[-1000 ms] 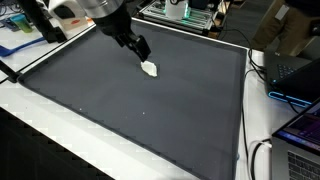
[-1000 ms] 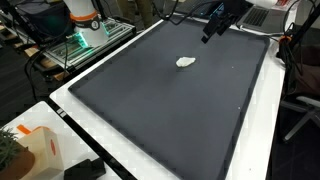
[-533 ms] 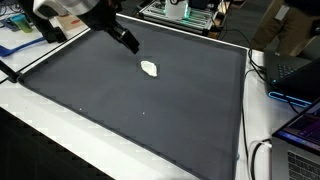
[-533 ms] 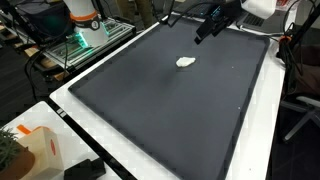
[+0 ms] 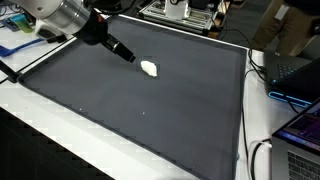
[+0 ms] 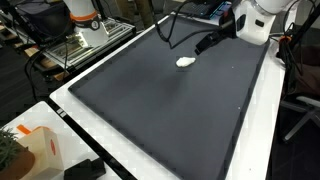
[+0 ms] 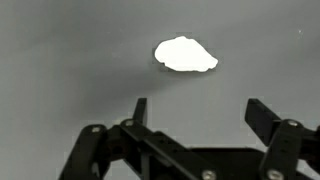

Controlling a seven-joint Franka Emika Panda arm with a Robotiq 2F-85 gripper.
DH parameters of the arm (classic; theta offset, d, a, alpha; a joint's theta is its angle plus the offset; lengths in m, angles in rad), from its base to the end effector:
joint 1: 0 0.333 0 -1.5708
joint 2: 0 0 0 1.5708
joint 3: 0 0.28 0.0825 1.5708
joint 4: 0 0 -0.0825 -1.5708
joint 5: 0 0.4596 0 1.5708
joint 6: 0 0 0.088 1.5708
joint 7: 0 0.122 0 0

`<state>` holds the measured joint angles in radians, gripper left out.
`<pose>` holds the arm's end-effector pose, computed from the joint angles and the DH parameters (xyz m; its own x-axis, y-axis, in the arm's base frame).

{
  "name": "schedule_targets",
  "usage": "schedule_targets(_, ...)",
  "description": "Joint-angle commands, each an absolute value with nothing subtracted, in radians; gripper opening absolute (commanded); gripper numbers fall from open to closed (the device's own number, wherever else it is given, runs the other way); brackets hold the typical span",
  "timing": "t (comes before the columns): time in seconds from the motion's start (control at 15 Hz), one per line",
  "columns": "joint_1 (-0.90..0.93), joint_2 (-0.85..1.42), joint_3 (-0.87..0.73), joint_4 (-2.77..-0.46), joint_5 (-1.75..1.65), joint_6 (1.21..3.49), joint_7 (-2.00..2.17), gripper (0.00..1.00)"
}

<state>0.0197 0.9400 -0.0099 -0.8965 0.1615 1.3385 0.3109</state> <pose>0.7590 0.0322 0.2428 0.8279 -0.2592 -0.4973 -0.2960 -0.9552 0.0051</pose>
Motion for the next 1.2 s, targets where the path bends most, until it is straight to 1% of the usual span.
schedule_targets(0.0,-0.006,1.002,0.011,-0.814,0.210,1.316,0.315,1.00)
schedule_targets(0.53,-0.046,1.088,0.010,-0.742,0.276,1.255,0.414,1.00)
schedule_targets(1.13,-0.085,1.172,0.022,-0.668,0.332,1.180,0.435,1.00)
